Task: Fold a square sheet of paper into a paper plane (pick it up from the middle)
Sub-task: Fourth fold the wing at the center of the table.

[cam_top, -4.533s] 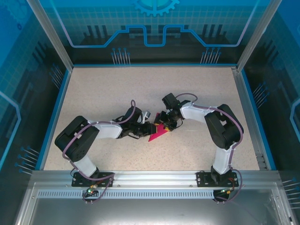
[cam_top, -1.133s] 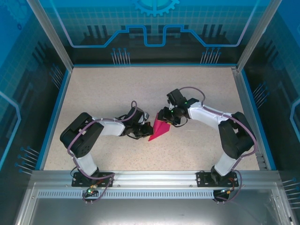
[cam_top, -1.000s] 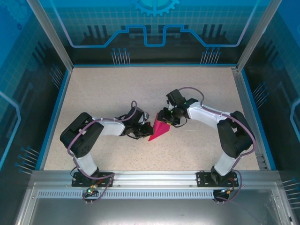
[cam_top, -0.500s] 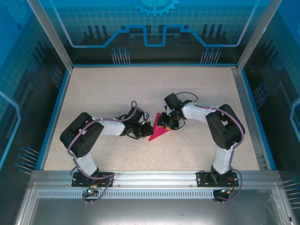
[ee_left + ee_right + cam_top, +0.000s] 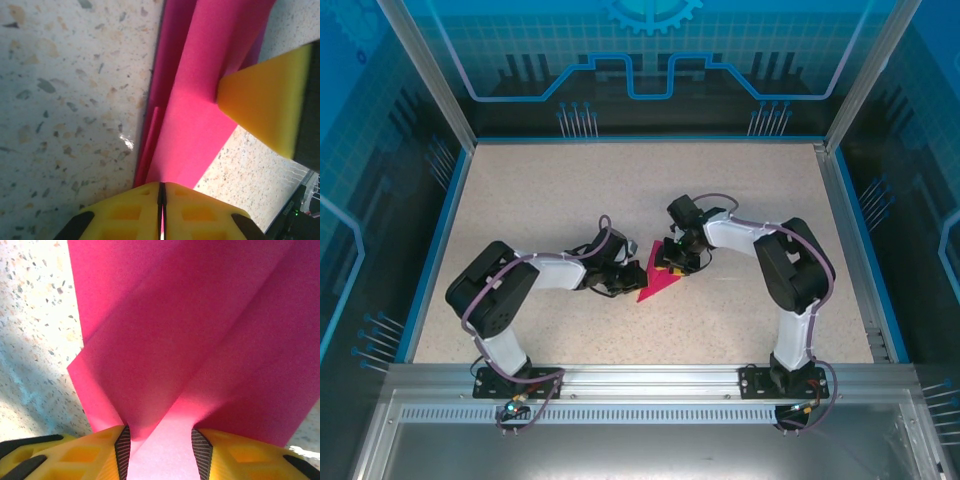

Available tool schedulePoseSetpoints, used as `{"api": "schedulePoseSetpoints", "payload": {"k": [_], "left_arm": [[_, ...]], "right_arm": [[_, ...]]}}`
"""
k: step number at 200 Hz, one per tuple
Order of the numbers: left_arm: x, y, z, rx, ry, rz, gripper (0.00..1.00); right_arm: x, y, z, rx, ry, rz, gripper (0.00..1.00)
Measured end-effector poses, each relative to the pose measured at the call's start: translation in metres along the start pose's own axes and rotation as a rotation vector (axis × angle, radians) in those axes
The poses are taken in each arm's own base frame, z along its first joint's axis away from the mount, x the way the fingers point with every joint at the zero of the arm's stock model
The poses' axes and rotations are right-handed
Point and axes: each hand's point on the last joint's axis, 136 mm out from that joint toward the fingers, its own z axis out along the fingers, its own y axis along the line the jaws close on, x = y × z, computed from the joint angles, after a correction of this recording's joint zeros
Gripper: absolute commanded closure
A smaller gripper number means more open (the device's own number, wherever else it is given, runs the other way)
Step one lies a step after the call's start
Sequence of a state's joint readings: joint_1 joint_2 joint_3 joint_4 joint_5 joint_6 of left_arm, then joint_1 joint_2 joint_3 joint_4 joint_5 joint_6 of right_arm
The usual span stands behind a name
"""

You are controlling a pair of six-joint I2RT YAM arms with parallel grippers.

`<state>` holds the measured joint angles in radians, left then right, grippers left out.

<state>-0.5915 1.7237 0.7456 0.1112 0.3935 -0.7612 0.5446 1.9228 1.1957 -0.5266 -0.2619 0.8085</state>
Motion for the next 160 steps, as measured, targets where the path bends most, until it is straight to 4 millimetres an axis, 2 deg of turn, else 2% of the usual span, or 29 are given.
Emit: {"api": "schedulePoseSetpoints", "payload": {"k": [31, 71, 160], "left_arm": [[-0.006, -0.015, -0.011, 0.035, -0.032, 0.023, 0.86], [-0.017, -0.027, -0.013, 0.059, -0.055, 0.033, 0.86], [-0.023, -0.017, 0.005, 0.025, -0.036, -0.005, 0.89]], "right_arm": [[0.0, -0.001, 0.0, 0.015, 0.011, 0.013, 0.58], [0.0, -0.002, 0.001, 0.026, 0.015, 0.02, 0.58], [0.0, -0.003, 0.002, 0.034, 0.018, 0.043, 0.59]]}}
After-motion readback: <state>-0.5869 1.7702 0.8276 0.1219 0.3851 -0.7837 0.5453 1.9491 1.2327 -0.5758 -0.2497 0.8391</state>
